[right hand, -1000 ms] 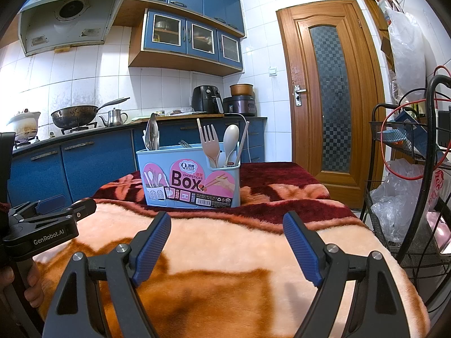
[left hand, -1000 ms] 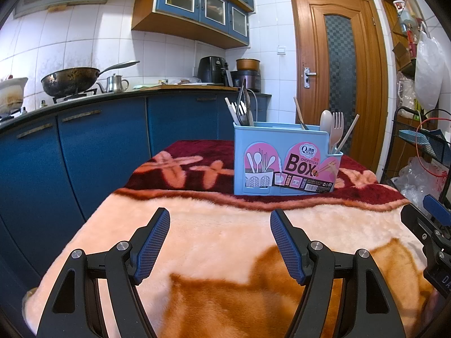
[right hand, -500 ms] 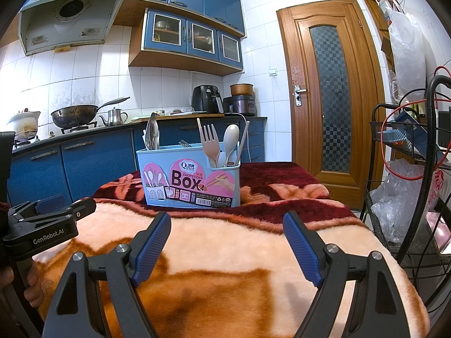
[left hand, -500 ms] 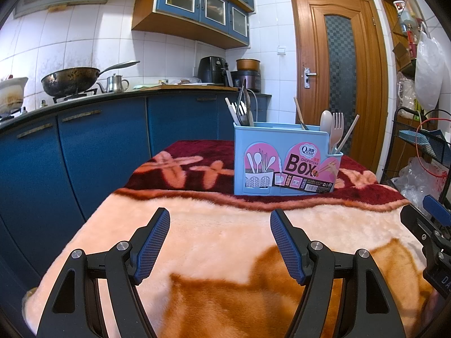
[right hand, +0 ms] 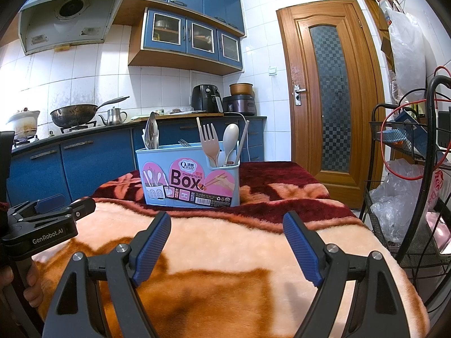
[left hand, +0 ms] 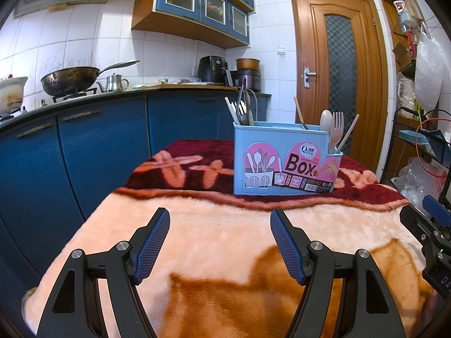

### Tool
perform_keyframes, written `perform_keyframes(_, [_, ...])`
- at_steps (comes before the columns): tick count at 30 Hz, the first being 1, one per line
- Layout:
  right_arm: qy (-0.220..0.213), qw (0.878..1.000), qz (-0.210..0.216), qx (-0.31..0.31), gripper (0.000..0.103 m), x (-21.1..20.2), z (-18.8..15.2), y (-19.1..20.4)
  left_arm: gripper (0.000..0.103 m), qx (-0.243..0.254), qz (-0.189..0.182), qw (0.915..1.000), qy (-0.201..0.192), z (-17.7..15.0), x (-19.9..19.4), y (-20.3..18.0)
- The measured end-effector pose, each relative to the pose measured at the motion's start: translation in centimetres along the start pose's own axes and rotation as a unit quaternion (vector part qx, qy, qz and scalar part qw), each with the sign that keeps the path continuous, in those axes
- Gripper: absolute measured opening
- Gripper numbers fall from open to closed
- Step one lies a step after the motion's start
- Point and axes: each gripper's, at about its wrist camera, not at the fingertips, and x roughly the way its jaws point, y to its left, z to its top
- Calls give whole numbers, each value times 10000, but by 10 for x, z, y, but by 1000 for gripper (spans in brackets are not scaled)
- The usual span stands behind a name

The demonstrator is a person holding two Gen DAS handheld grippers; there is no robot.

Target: Organize utensils

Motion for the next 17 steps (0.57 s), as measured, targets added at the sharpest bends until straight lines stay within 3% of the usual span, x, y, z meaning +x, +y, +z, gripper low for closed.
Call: perform_keyframes(17, [45,10000,-46,-7,84,0,-1,-5,75,-85,-22,9999,67,-1,3,-1])
